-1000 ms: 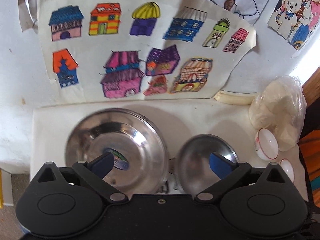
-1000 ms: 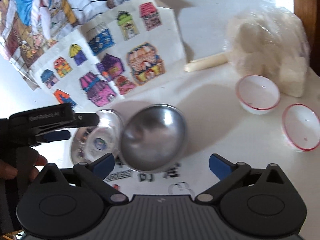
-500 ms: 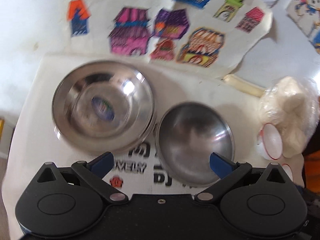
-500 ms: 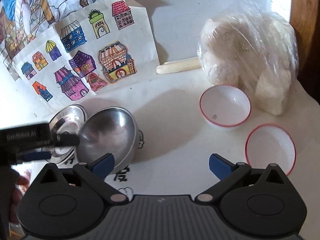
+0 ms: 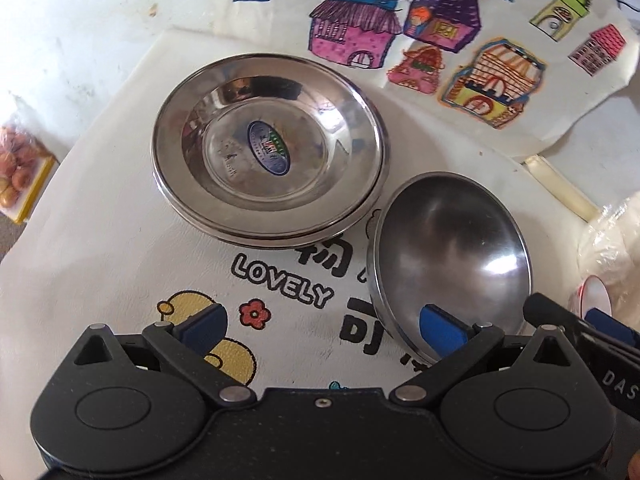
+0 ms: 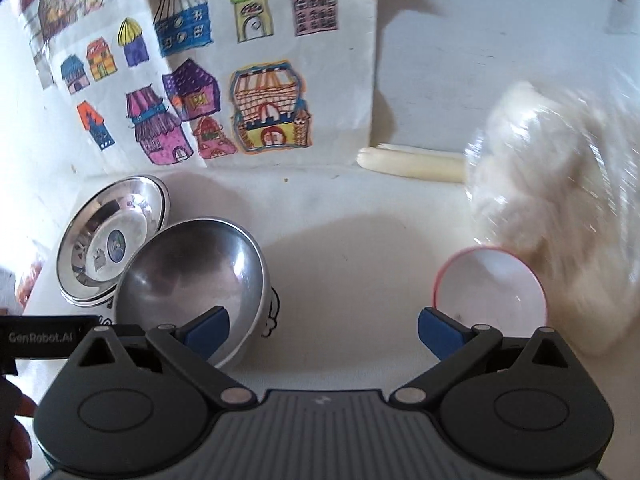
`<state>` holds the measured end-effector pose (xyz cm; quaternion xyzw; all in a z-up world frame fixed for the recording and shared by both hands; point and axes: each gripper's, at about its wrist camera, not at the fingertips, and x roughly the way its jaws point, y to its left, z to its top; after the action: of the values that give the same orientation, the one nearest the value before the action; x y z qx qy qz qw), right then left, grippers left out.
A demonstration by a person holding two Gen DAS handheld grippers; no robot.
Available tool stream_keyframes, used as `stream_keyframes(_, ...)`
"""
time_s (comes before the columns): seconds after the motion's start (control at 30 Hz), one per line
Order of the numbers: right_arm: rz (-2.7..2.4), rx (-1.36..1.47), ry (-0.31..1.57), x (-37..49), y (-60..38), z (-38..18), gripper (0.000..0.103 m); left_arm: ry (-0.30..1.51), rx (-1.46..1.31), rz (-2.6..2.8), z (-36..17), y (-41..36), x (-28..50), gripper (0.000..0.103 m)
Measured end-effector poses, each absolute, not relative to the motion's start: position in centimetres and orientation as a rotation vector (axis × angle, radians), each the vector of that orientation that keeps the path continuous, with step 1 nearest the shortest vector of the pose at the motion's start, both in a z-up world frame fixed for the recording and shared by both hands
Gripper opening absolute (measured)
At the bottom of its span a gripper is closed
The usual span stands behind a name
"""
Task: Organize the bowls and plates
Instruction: 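Move both open grippers to opposite sides of the deep steel bowl rim, then close both grippers on the rim of the deep steel bowl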
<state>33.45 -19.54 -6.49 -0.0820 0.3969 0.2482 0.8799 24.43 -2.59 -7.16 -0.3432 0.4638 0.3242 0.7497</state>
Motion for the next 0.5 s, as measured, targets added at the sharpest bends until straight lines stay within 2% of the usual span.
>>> stream_keyframes(0.27, 0.552, -0.217, 0.842, 34.7, -17.6, -7.1, 0.096, 1.028, -0.752, 0.723, -7.7, -2.1, 25.2, 0.102)
stream_keyframes(0.5, 0.556, -0.219, 0.882, 35.1, -16.6, -7.8, 0.08, 1.048, -0.754, 0.729, -8.0, -1.4, 25.7, 0.102)
